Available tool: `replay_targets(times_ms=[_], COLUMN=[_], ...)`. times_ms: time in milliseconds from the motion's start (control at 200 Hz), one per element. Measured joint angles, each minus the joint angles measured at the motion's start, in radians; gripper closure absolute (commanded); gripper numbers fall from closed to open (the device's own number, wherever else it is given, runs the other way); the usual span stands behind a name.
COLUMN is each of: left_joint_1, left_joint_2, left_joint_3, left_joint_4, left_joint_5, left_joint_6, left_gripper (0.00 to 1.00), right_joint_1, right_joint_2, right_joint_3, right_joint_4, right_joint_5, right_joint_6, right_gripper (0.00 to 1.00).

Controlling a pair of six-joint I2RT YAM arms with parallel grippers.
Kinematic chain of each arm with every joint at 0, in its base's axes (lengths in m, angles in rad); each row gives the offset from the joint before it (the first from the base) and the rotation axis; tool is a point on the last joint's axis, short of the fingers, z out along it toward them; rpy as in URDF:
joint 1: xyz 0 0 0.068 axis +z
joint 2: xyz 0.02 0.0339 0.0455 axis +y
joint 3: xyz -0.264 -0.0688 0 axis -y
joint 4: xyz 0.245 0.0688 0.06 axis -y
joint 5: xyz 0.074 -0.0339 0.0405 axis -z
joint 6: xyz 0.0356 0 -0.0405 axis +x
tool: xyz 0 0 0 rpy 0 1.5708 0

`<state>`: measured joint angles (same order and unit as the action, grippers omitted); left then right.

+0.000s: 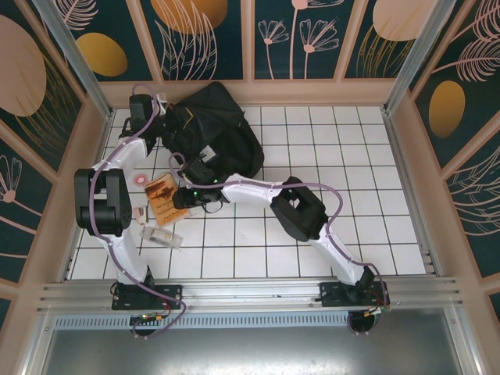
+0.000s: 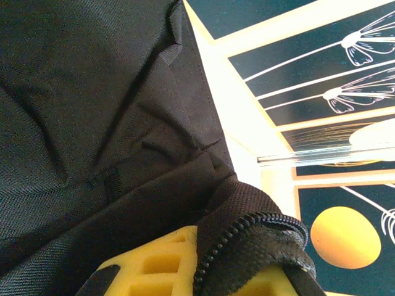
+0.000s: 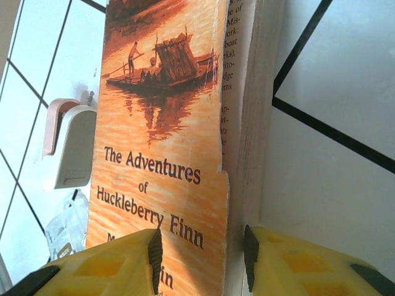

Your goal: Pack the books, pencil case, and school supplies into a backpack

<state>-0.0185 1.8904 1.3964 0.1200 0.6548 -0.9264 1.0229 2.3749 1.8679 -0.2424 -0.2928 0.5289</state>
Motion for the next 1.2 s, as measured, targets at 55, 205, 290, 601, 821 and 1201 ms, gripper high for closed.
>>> replay_targets(times_ms=[55, 205, 290, 601, 821, 1201], left_joint_1=[0.0, 0.0, 0.0, 0.0, 0.0, 0.0], left_joint_2=[0.0, 0.0, 0.0, 0.0, 0.002, 0.002], left_joint_3=[0.0, -0.004, -0.004, -0.009, -0.015, -0.015], left_joint_4=[0.0, 0.003, 0.004, 0.01, 0.011, 0.011], left_joint_5=[0.0, 0.0, 0.002, 0.003, 0.003, 0.003], left_joint_6=[0.0, 0.0, -0.003, -0.011, -0.012, -0.011], left_gripper=[1.0, 1.0, 1.0, 1.0, 1.0, 1.0], right_joint_1=[0.0, 0.0, 0.0, -0.001, -0.008, -0.018], right_joint_2=[0.0, 0.0, 0.001, 0.069, 0.061, 0.018], right_joint_3=[0.006, 0.051, 0.069, 0.101, 0.03, -0.042], right_joint_4=[-0.003, -0.026, -0.027, -0.033, 0.079, 0.127], right_joint_5=[-0.002, 0.001, 0.003, -0.019, -0.092, -0.07], right_joint_6=[0.002, 0.002, 0.005, 0.014, 0.056, 0.079], right_gripper=[0.61, 0.72, 0.75, 0.83, 0.99, 1.0])
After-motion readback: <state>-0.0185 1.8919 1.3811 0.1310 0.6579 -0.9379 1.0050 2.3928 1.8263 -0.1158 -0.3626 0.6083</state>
